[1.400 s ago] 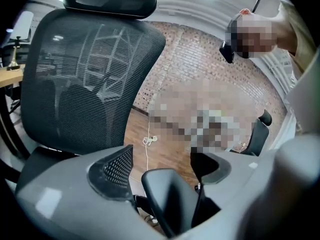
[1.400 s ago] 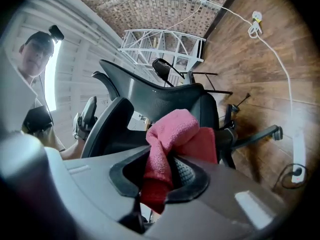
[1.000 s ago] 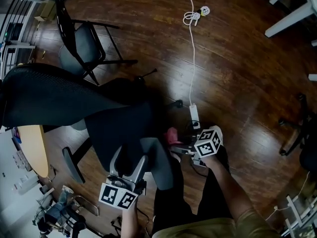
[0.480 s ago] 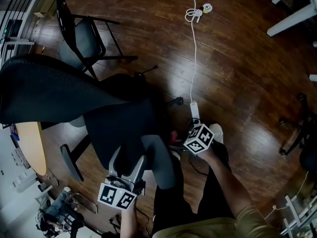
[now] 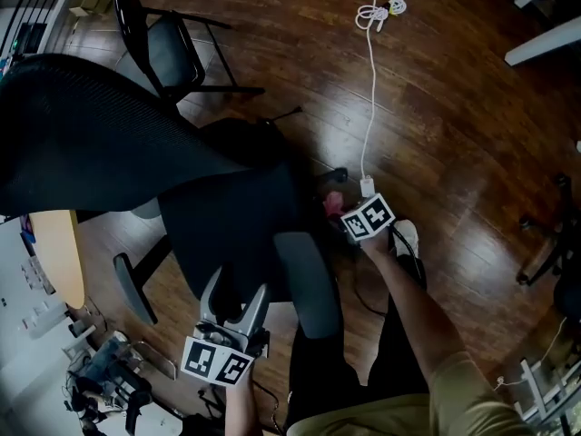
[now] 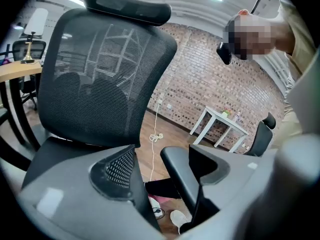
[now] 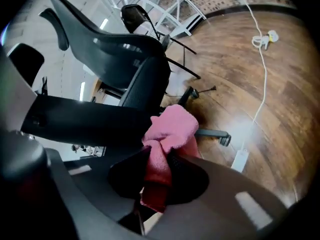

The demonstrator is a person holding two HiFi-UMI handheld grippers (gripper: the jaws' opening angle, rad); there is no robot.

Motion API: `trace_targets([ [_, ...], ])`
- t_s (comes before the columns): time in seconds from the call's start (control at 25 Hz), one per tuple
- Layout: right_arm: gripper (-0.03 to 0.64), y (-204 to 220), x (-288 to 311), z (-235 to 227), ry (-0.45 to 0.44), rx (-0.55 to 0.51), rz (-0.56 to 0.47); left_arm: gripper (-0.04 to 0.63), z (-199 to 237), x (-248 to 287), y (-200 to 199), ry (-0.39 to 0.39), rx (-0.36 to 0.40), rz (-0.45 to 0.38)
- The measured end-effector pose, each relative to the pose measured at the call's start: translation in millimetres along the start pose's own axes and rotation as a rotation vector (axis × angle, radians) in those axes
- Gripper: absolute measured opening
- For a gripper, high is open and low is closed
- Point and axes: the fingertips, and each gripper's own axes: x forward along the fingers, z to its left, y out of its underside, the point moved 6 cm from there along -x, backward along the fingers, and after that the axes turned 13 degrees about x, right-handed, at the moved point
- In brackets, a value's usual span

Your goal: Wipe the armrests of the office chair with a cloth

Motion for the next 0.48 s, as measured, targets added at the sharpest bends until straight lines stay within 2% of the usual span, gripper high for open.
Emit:
trace_targets([
  [0.08, 0.06, -4.9, -22.4, 8.4, -0.054, -0.009, -0.089, 0.333, 7.5, -8.4, 0.4, -0.017, -0.017, -0.014],
  [0.2, 0.06, -7.2, -90.5, 22.3, -0.192, 0.095, -0.29, 0.331, 9.4, -15.2, 3.2, -0.03, -0.039, -0.042],
  [0.28, 0.059, -11.6, -148.4, 31.3, -0.21, 0.074, -0.35, 0.333, 6.1, -12.9, 2.0, -0.039, -0.039, -0.072],
  [0.36, 0.06, -21.0, -198.9, 55.9, -0.176, -0.041, -0.358, 0.333, 9.2, -14.0, -1.9, -0.042, -0.031, -0.099],
  [0.48, 0.06, -45.5, -246.2, 121.9, -0.121, -0.309, -0.328, 0.333, 26.1, -27.8, -0.6, -0.037, -0.044, -0.125],
])
